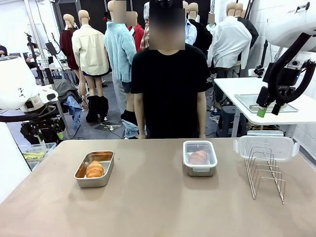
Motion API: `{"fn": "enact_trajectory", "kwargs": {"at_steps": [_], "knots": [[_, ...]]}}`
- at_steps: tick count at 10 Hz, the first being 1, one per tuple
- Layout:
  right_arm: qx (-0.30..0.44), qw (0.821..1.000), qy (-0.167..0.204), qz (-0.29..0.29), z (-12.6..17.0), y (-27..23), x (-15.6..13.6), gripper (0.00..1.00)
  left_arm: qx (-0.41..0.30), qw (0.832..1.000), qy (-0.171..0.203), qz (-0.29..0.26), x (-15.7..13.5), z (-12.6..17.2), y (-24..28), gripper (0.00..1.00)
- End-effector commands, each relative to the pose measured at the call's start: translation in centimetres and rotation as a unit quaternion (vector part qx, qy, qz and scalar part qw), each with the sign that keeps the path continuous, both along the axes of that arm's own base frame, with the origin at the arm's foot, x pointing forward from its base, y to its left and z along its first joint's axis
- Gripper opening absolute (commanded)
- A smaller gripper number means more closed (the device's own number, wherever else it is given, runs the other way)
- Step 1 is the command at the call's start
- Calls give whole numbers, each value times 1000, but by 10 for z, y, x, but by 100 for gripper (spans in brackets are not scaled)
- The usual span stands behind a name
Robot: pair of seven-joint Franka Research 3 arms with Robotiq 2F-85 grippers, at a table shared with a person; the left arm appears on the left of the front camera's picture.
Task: Place the bread in airtight containers.
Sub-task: Pick up one Airtight Container lid and hand it to the human.
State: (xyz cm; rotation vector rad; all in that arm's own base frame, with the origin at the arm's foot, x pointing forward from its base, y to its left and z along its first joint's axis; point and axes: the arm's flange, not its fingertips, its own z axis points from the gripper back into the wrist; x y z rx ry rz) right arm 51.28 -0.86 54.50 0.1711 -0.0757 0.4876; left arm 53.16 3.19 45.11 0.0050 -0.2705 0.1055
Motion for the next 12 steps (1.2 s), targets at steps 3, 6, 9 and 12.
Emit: {"fn": "enact_trajectory", "kwargs": {"at_steps": [3, 6, 9, 12], "knots": [[12, 1000, 0, -9, 0, 3, 4, 85, 0, 1000, 0, 0, -1, 1, 1, 82], [12, 1000, 0, -9, 0, 3, 4, 85, 0, 1000, 0, 0, -1, 1, 1, 82], [12, 1000, 0, -9, 0, 3, 4, 85, 0, 1000, 0, 0, -1, 1, 1, 82], [0, 1000, 0, 0, 0, 0, 0, 85, 0, 1000, 0, 0, -1, 1, 1, 82]]}}
